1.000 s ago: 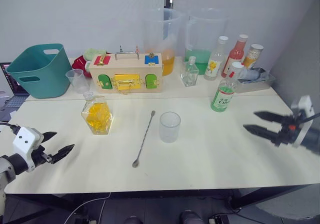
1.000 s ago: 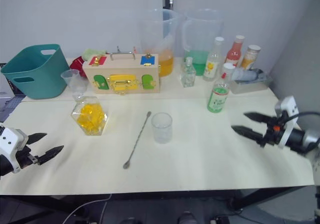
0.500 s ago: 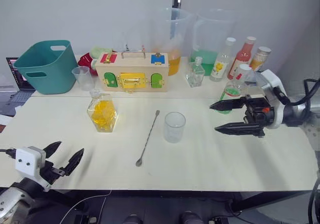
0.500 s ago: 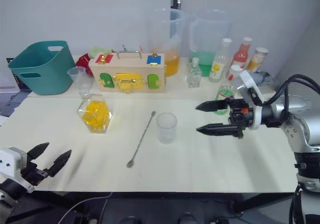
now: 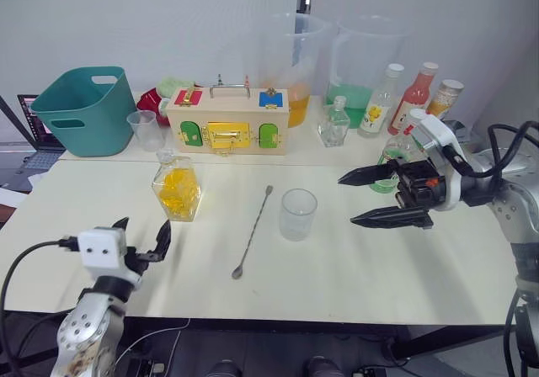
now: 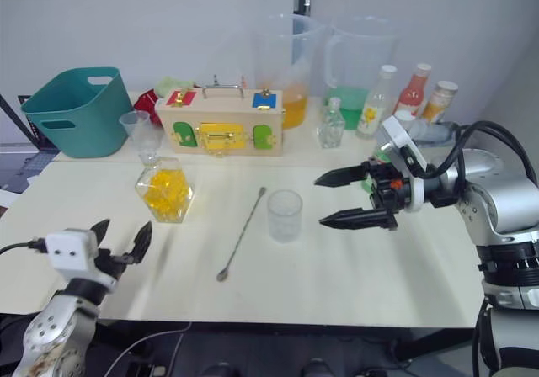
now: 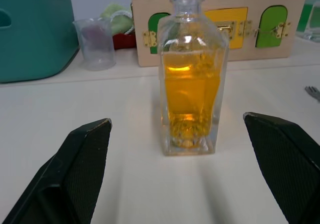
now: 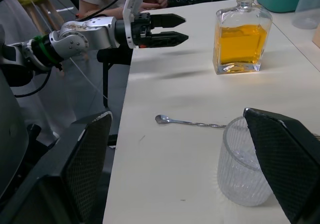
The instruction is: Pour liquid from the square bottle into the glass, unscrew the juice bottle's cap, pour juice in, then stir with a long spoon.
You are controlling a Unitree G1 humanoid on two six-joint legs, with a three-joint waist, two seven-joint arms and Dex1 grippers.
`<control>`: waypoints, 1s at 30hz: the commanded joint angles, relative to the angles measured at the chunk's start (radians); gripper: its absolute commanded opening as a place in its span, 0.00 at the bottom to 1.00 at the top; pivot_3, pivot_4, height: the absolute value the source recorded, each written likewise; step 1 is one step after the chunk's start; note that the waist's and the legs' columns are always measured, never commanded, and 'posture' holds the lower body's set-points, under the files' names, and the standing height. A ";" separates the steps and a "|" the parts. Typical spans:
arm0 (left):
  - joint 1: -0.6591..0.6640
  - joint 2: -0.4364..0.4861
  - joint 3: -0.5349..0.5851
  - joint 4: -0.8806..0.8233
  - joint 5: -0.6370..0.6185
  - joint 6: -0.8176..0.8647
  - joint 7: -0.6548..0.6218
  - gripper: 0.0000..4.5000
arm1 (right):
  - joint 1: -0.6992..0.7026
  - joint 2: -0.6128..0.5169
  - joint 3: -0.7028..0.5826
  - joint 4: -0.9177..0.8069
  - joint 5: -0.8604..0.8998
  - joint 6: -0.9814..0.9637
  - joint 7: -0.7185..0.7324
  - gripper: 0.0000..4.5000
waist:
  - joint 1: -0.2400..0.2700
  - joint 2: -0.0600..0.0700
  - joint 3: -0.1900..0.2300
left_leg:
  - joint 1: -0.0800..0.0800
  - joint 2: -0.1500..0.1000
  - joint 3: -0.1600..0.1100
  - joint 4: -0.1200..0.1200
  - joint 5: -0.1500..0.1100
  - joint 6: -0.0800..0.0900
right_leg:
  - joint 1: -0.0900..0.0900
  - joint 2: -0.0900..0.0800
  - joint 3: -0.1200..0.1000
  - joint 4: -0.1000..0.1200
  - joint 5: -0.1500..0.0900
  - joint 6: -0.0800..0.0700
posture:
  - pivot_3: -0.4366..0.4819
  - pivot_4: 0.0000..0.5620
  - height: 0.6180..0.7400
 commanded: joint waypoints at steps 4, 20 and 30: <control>-0.130 0.014 -0.047 0.103 0.041 -0.015 0.026 0.99 | 0.041 -0.058 -0.063 -0.062 0.013 -0.006 0.005 1.00 | -0.004 0.000 0.000 | 0.000 0.000 0.000 0.000 0.000 0.000 | 0.000 0.000 0.000 0.000 0.000 0.000 | 0.48 0.27 1.00; -0.465 -0.008 -0.090 0.379 0.059 -0.024 0.098 0.99 | 0.100 -0.103 -0.125 -0.115 0.005 0.003 -0.102 1.00 | 0.000 0.000 0.000 | -0.002 -0.001 -0.001 0.001 0.000 0.000 | -0.001 0.000 0.000 -0.001 0.001 0.001 | 0.48 0.27 1.00; -0.536 0.012 -0.080 0.480 0.055 -0.027 0.088 0.63 | 0.104 -0.101 -0.127 -0.121 0.006 0.002 -0.126 1.00 | 0.000 0.000 0.000 | -0.002 -0.001 -0.001 0.001 0.000 0.000 | -0.001 0.000 0.000 0.000 0.001 0.001 | 0.48 0.27 1.00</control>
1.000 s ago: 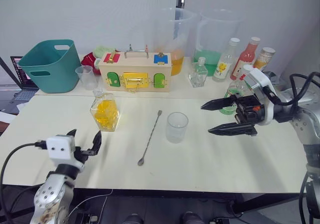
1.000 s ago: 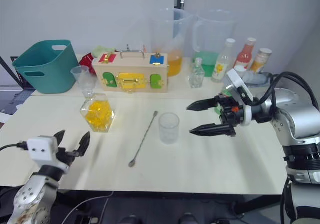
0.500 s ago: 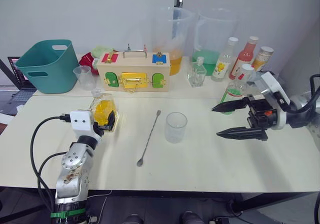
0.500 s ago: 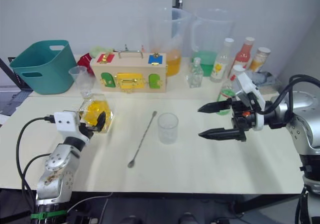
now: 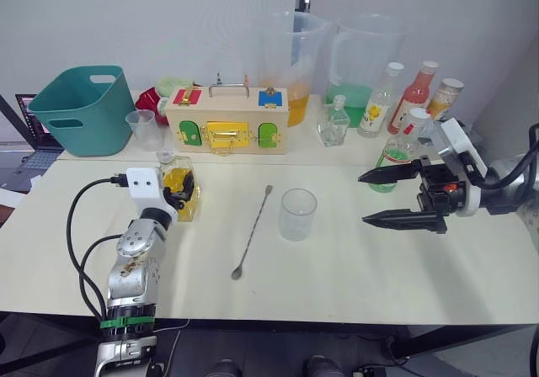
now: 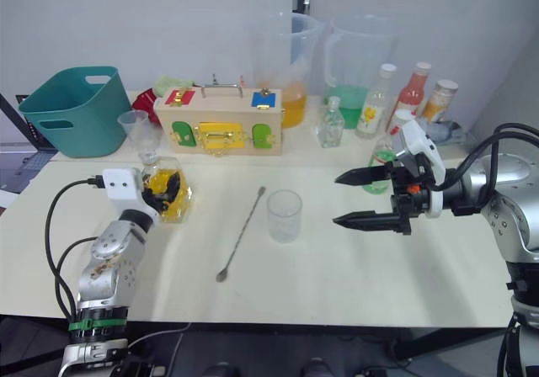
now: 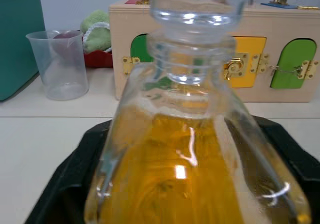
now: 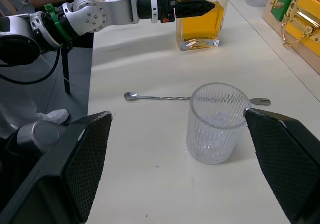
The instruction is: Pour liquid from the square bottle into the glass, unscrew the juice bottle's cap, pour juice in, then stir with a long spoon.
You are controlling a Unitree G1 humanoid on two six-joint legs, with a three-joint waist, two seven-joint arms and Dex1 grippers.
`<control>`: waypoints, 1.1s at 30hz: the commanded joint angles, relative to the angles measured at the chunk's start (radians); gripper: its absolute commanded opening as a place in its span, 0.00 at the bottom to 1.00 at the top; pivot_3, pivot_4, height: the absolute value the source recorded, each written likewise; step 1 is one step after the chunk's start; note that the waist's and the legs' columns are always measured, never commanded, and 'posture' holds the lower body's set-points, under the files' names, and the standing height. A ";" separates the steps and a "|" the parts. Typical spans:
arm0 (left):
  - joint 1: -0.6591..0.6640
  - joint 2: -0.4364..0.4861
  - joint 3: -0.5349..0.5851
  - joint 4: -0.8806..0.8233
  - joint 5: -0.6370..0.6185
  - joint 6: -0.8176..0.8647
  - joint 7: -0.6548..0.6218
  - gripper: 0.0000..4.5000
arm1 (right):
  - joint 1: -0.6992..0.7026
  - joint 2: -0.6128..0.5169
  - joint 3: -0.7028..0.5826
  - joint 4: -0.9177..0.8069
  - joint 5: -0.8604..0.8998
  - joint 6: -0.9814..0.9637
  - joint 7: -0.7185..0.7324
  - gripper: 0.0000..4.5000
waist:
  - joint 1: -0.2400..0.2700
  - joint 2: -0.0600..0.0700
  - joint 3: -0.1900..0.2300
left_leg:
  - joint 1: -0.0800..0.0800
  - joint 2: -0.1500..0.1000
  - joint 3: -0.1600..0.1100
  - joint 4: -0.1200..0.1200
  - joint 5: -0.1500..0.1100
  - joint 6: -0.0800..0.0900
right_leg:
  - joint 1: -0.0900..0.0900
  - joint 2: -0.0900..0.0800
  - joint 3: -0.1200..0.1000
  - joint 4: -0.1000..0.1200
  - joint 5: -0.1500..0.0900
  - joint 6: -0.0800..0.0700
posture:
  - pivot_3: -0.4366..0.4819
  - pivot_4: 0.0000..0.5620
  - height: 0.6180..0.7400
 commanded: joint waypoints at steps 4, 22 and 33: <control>0.001 0.013 0.015 -0.037 -0.020 -0.008 -0.017 0.63 | 0.000 -0.015 -0.035 -0.033 0.010 -0.002 -0.013 1.00 | 0.000 0.000 0.000 | 0.000 0.000 0.000 0.000 0.000 0.000 | 0.000 0.000 0.000 0.000 0.000 0.000 | 0.48 0.27 1.00; 0.110 0.239 0.045 -0.348 -0.468 0.150 -0.538 0.63 | 0.049 0.009 -0.058 -0.089 0.046 0.024 -0.075 1.00 | -0.002 -0.004 0.002 | -0.017 0.000 -0.001 0.001 0.003 -0.004 | -0.020 -0.001 0.000 0.006 0.003 0.000 | 0.48 0.27 1.00; 0.028 0.355 -0.122 -0.367 -0.548 0.284 -0.845 0.63 | 0.172 -0.012 -0.161 -0.193 0.096 0.074 -0.159 1.00 | -0.002 -0.004 0.003 | -0.016 0.000 -0.001 0.001 0.003 -0.004 | -0.019 0.001 0.000 0.006 0.003 0.000 | 0.48 0.27 1.00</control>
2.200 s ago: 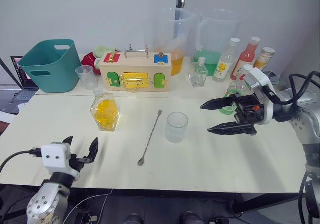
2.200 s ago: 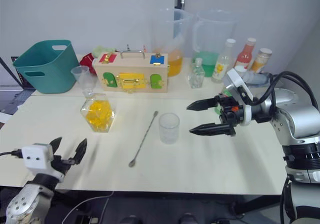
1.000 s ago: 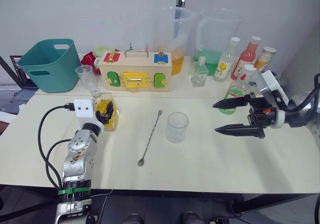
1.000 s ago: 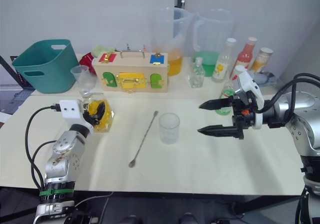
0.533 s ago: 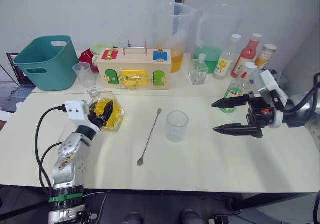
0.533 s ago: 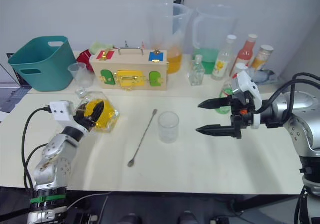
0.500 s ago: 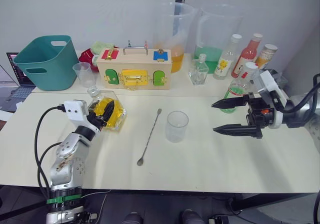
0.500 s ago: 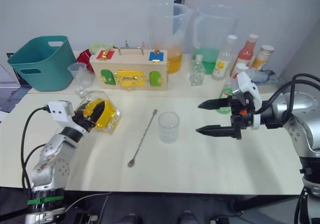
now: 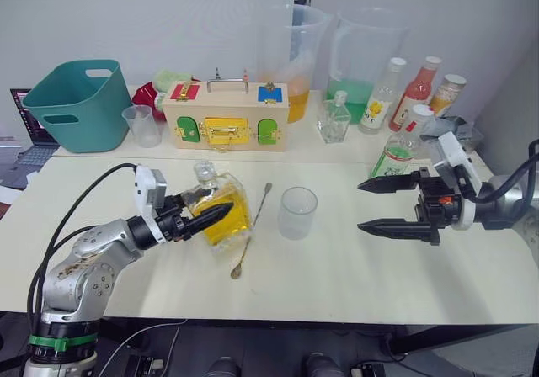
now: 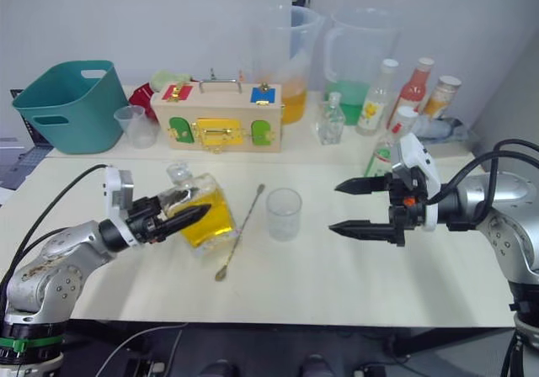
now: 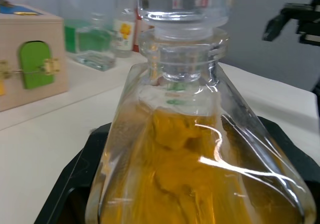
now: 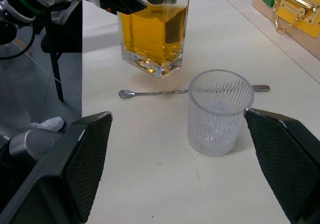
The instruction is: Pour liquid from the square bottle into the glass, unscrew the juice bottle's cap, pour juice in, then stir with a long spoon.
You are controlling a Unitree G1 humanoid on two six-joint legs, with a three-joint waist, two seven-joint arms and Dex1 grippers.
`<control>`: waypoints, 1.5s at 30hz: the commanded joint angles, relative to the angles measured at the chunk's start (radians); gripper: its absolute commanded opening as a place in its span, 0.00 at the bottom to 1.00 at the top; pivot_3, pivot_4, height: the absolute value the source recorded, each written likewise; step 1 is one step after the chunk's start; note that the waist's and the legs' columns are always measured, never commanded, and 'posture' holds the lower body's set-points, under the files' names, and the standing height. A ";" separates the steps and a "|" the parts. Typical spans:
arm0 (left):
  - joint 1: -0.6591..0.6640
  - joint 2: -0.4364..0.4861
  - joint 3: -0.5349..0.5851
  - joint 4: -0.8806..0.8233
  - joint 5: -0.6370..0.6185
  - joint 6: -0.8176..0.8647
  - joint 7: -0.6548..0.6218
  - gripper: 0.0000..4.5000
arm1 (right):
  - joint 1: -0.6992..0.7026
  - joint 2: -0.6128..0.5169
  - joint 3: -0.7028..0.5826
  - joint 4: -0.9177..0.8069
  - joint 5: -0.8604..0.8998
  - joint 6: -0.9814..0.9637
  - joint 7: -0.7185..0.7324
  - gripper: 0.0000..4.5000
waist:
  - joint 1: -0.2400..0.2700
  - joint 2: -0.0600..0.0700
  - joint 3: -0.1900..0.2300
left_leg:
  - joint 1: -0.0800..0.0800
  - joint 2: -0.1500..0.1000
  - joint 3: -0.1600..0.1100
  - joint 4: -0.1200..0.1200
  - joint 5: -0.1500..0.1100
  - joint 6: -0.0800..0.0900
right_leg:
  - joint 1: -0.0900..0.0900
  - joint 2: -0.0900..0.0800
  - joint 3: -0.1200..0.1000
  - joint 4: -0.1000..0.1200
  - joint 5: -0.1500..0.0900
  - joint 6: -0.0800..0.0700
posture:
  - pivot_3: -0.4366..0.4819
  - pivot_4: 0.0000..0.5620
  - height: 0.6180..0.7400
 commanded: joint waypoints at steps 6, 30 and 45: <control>-0.127 -0.029 -0.161 -0.061 -0.003 -0.026 -0.193 0.63 | 0.120 -0.034 -0.162 -0.134 0.073 0.052 -0.090 1.00 | 0.002 0.000 0.000 | 0.000 -0.001 0.000 0.000 0.000 0.000 | 0.001 -0.001 0.000 -0.001 0.000 0.000 | 0.48 0.27 1.00; -0.222 -0.168 -0.380 0.264 0.314 -0.342 -0.391 0.63 | 0.293 -0.058 -0.335 -0.275 0.196 0.115 -0.237 1.00 | 0.000 0.000 0.000 | 0.003 0.000 0.001 0.002 0.000 0.001 | 0.004 0.000 0.001 -0.001 0.000 0.000 | 0.48 0.27 1.00; -0.205 -0.099 -0.331 0.090 0.263 -0.150 -0.309 1.00 | 0.282 -0.060 -0.316 -0.266 0.195 0.095 -0.234 1.00 | 0.000 0.000 0.000 | 0.005 0.000 0.001 0.002 0.000 0.001 | 0.005 0.000 0.001 0.000 0.000 0.000 | 0.48 0.27 1.00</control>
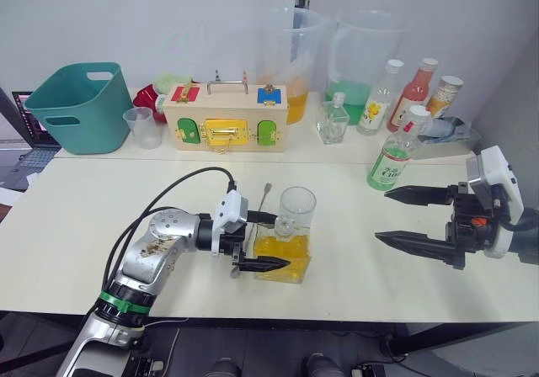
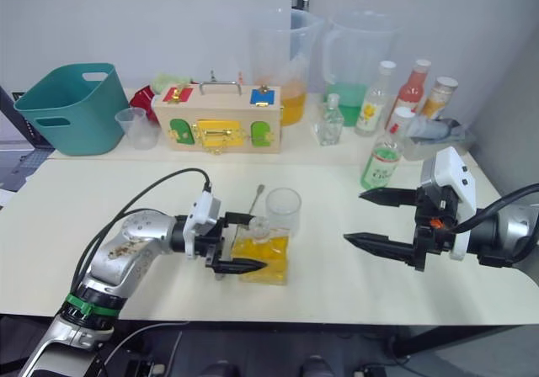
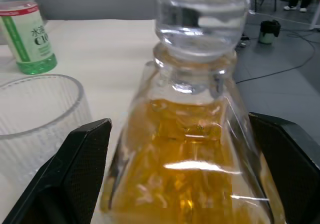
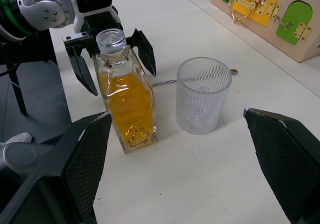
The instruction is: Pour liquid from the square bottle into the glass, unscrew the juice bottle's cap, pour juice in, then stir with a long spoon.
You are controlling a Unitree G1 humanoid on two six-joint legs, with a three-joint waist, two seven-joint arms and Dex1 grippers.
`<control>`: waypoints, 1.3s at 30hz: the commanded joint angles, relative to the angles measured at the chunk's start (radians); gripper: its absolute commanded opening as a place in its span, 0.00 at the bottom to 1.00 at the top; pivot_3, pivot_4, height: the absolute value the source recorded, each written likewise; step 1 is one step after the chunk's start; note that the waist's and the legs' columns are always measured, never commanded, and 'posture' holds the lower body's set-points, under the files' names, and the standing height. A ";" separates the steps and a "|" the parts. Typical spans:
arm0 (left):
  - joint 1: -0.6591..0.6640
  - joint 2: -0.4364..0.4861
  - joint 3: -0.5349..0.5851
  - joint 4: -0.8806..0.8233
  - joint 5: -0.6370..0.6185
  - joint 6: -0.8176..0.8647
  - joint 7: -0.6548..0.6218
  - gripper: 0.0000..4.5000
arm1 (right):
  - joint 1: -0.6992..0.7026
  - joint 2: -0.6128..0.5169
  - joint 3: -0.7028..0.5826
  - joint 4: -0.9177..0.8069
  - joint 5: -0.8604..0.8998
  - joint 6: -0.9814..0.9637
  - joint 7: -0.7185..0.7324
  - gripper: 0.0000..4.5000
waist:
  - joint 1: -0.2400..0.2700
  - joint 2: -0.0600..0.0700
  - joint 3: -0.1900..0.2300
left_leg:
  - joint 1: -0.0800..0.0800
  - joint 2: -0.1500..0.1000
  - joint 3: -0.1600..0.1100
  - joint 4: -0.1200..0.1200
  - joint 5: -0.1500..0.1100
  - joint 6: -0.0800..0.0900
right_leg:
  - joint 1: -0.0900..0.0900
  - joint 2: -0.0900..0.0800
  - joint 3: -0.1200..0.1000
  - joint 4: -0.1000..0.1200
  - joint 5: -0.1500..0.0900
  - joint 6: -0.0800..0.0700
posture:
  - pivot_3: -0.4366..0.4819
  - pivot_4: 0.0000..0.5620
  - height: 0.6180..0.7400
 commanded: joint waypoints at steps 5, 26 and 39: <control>-0.021 0.024 0.000 -0.054 -0.016 0.055 0.004 1.00 | -0.008 0.002 -0.004 -0.009 0.010 -0.030 -0.008 1.00 | 0.000 0.000 0.000 | 0.000 0.000 0.000 0.000 0.000 0.000 | 0.000 0.000 0.000 0.000 0.000 0.000 | 0.48 0.27 1.00; -0.029 0.016 -0.041 0.026 0.048 -0.073 -0.055 0.62 | -0.274 0.179 0.359 -0.127 0.050 0.065 -0.283 1.00 | -0.002 0.000 0.000 | 0.002 0.000 0.001 0.000 0.000 0.000 | 0.001 0.000 0.000 0.000 0.000 0.000 | 0.48 0.27 1.00; -0.032 0.008 -0.047 0.055 0.042 -0.099 -0.070 0.62 | -0.380 0.353 0.587 -0.100 -0.051 0.074 -0.383 1.00 | -0.003 0.001 0.000 | 0.002 0.000 0.000 0.000 0.000 0.000 | 0.000 0.000 0.000 0.001 0.000 0.000 | 0.48 0.27 1.00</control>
